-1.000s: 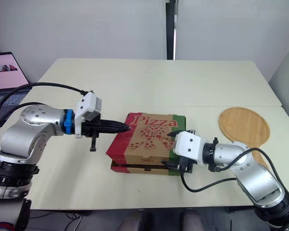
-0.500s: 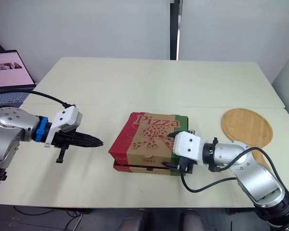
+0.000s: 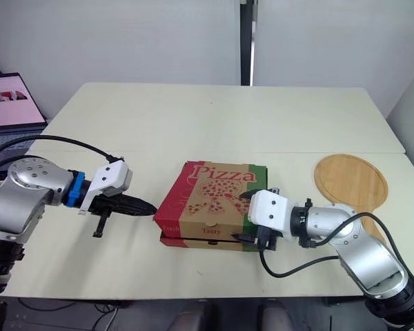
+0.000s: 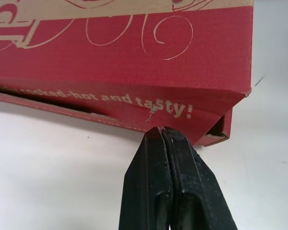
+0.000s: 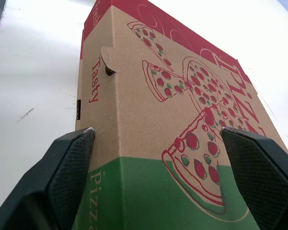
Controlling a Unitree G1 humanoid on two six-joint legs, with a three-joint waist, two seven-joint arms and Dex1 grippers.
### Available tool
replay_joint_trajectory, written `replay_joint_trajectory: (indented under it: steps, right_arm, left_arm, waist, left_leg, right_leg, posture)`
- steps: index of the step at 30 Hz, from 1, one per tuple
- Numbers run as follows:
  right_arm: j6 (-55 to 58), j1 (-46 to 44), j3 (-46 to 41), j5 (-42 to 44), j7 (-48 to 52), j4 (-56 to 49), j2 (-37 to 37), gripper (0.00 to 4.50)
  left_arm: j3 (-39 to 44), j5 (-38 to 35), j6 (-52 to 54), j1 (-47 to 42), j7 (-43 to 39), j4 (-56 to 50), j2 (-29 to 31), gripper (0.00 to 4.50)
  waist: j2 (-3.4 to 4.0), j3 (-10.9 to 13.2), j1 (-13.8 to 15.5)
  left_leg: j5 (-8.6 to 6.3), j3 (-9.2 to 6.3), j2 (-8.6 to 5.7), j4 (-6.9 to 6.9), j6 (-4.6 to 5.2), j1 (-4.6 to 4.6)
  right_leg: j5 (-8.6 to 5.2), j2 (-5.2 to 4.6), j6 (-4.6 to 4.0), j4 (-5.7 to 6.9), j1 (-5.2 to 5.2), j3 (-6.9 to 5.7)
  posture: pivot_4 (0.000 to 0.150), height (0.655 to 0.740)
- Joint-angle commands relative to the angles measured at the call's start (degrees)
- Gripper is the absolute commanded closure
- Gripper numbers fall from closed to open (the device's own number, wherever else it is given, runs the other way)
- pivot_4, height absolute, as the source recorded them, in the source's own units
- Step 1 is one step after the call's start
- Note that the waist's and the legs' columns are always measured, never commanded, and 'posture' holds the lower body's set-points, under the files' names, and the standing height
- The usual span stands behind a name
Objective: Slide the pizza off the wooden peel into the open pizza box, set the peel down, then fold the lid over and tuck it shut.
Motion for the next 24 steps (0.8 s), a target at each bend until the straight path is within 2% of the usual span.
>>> replay_joint_trajectory:
  steps: [1, 14, 19, 24]
  right_arm:
    - [-1.3, 0.2, -0.2, -0.2, 0.1, -1.0, 0.0, 0.01]
    - [-2.5, 1.5, 0.0, -0.9, -0.1, -0.8, 0.0, 0.01]
    - [-2.9, 2.0, 0.0, -1.1, -0.1, -0.7, -0.1, 0.01]
    - [-3.2, 2.1, 0.1, -1.3, -0.1, -0.6, 0.1, 0.01]
  left_arm:
    - [0.2, 0.1, -1.0, -0.8, 0.8, -1.9, -1.3, 4.5]
    - [0.3, 2.4, -3.2, 2.0, 4.3, -1.1, -4.2, 4.5]
    - [1.8, -1.7, 2.8, 3.0, 4.9, -4.7, -5.2, 4.5]
    - [0.8, 0.8, 1.7, 4.7, 6.2, -5.0, -4.7, 4.5]
  waist:
    - [0.0, 0.0, 0.0]
    - [0.0, 0.0, 0.0]
    - [0.0, 0.0, 0.1]
    - [0.0, 0.0, 0.1]
  left_leg:
    - [0.0, 0.0, 0.0, 0.0, 0.0, 0.0]
    - [0.0, 0.0, 0.0, 0.01, 0.0, 0.0]
    - [0.0, 0.0, -0.01, 0.01, 0.0, 0.0]
    - [0.0, 0.0, -0.01, 0.01, 0.0, 0.01]
  right_leg:
    - [0.0, 0.0, 0.0, 0.0, 0.0, 0.0]
    - [0.0, -0.01, 0.0, 0.0, 0.01, 0.01]
    - [0.0, -0.01, 0.0, 0.0, 0.02, 0.0]
    - [0.0, -0.01, 0.0, -0.01, 0.02, 0.01]
  posture:
    - [0.15, 0.7281]
    - [0.15, 0.7281]
    - [0.15, 0.7281]
    - [0.15, 0.7281]
